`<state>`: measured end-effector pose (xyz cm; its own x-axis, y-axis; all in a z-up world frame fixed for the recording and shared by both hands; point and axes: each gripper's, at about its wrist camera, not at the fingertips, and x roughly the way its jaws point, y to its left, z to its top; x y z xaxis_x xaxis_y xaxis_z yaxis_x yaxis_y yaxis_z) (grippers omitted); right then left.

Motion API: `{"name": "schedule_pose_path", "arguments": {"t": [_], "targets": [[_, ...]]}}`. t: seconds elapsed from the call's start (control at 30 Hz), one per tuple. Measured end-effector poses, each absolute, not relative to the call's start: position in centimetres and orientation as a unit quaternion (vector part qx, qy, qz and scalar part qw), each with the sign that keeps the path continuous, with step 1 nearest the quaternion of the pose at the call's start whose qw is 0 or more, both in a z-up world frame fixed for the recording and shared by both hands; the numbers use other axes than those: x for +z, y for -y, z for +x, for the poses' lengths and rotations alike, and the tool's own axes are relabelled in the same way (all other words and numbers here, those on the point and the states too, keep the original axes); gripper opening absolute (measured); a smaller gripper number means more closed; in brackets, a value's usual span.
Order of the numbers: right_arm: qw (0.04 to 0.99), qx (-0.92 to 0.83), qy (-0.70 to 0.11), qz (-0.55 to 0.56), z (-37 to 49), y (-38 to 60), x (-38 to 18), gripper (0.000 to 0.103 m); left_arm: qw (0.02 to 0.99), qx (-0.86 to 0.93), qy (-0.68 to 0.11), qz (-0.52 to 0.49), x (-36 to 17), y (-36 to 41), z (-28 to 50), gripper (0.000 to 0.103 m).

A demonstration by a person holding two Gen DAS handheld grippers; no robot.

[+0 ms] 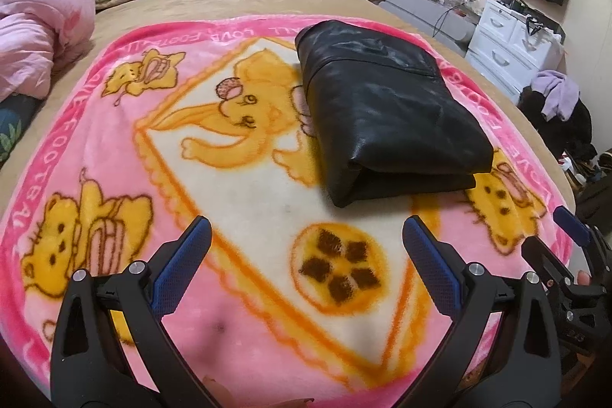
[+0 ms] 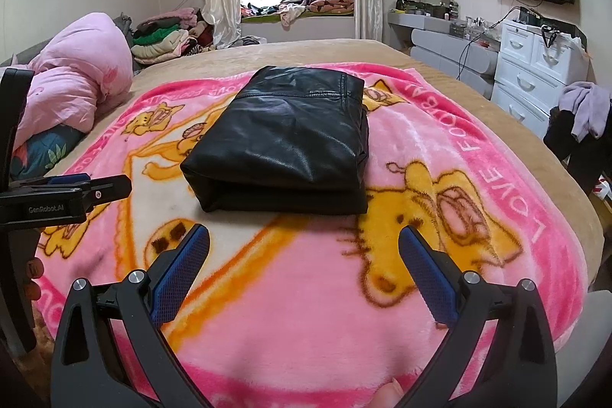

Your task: Fold large clothes

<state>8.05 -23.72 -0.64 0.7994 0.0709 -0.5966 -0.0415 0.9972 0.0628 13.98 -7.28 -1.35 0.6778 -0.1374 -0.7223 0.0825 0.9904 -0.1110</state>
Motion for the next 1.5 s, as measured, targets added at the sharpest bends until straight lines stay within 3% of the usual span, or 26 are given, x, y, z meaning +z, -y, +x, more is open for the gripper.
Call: {"name": "schedule_pose_path", "arguments": {"t": [1.17,1.5], "targets": [[0.949,0.019,-0.315,0.023,7.7,24.6,-0.6,0.098,0.915,-0.036,-0.401,-0.019,-1.3,7.1,13.9,0.094],[0.939,-0.056,-0.324,0.102,5.1,35.2,-0.8,0.098,0.912,-0.018,-0.408,-0.041,-1.4,4.8,14.9,0.094]]}}
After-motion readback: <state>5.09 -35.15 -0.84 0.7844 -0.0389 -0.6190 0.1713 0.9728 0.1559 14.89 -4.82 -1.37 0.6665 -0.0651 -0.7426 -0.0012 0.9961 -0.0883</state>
